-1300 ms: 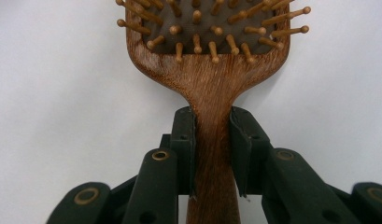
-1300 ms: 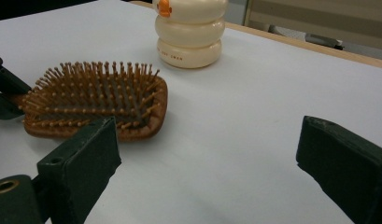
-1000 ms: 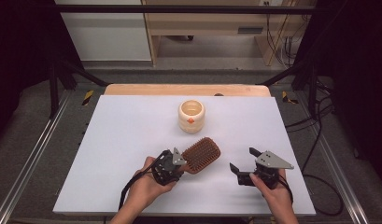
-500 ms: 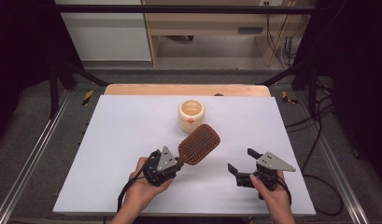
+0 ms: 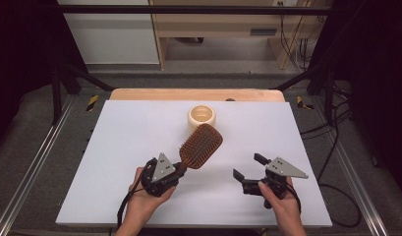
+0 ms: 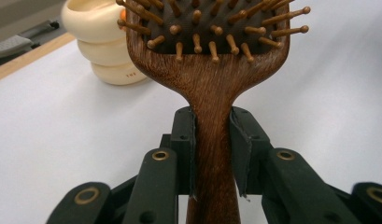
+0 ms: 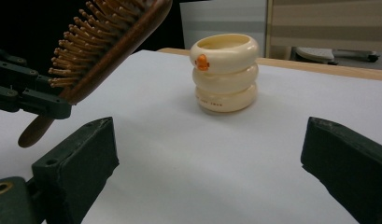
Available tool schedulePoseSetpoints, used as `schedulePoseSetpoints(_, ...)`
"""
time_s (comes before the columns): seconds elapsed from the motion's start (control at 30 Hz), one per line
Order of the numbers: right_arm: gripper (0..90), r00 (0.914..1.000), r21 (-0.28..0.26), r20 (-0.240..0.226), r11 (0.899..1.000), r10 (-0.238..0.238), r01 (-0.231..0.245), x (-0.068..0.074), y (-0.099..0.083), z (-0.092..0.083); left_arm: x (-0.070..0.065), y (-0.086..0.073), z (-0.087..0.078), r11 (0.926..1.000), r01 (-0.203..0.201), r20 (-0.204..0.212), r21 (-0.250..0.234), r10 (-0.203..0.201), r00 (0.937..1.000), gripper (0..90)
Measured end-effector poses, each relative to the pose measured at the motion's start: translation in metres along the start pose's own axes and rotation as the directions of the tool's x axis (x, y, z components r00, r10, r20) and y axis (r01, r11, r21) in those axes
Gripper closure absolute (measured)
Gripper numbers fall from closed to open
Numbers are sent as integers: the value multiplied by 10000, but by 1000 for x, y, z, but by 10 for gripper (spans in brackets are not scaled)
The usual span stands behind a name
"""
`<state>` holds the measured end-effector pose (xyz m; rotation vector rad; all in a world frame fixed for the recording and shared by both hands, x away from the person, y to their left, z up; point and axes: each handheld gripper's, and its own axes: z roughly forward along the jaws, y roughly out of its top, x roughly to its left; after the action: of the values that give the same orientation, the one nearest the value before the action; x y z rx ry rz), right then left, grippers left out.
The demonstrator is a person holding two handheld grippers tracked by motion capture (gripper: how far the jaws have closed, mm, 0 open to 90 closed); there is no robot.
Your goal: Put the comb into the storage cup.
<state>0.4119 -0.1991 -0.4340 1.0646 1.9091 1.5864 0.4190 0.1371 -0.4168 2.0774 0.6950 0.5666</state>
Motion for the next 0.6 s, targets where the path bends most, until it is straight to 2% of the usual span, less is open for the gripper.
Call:
schedulePoseSetpoints(0.13, 41, 9994, 42, -331, 9999, 127, -126, 6, 6, 9, 2, 0, -6, 9998, 40, -91, -193, -42, 10000, 726)
schedulePoseSetpoints(0.27, 43, 9990, 82, -429, 9999, 138, -135, 11, 11, 18, 6, 1, -8, 9995, -32, -253, -311, 24, 9997, 726)
schedulePoseSetpoints(0.3, 44, 9987, 86, -473, 9998, 164, -160, 12, 12, 21, 9, 0, -9, 9991, 116, -266, -420, -127, 9996, 726)
schedulePoseSetpoints(0.47, 49, 9971, 86, -630, 9991, 421, -416, 15, 17, 29, 16, 1, -8, 9984, 263, -352, -510, -281, 9990, 726)
schedulePoseSetpoints(0.6, 55, 9954, -38, -736, 9981, 615, -620, 16, 25, 35, 25, 3, -6, 9954, 506, -428, -816, -542, 9976, 726)
